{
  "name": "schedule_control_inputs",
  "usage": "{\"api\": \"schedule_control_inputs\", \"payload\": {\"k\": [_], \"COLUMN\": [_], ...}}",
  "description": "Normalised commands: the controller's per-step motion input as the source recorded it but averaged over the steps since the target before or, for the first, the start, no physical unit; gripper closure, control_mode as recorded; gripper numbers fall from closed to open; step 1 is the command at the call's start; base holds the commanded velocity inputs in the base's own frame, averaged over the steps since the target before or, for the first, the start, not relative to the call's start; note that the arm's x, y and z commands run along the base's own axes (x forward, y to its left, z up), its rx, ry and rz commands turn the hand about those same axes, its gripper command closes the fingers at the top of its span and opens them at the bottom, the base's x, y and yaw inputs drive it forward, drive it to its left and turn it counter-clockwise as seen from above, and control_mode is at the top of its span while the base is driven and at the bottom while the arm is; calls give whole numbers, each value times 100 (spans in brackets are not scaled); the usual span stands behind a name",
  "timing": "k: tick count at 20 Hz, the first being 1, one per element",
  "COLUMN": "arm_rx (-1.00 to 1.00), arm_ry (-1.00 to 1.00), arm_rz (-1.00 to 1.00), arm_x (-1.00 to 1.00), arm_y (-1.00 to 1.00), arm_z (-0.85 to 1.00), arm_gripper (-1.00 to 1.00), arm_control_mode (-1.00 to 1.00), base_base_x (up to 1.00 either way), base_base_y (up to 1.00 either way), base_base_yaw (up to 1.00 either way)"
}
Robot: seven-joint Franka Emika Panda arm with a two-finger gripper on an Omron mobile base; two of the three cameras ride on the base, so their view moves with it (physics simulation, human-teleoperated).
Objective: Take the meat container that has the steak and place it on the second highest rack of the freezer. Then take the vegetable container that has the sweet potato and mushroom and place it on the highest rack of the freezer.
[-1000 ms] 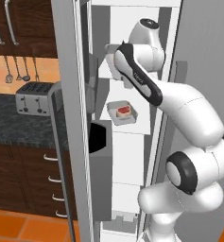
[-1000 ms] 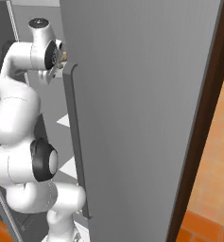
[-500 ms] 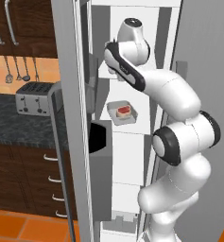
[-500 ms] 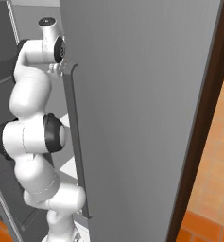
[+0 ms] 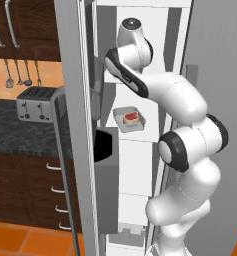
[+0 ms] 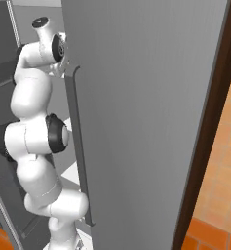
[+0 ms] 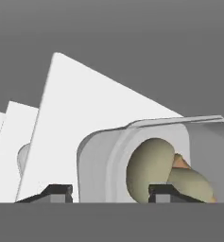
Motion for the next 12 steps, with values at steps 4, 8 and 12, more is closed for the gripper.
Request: {"api": "schedule_control_inputs", "payload": {"k": [4,8,12], "arm_rx": [2,11,6], "arm_ry": [-59,-28,-13], "arm_rz": [-9,1,2], "arm_x": [-69,-67,-86], "arm_y": [-27,-52,-30], "arm_z": [-7,34,54], "arm_gripper": [-100,-100,-100], "arm_control_mode": [-100,-100,-100], "base_base_x": [0,0,0], "base_base_y": [0,0,0], "base_base_yaw": [0,0,0]}}
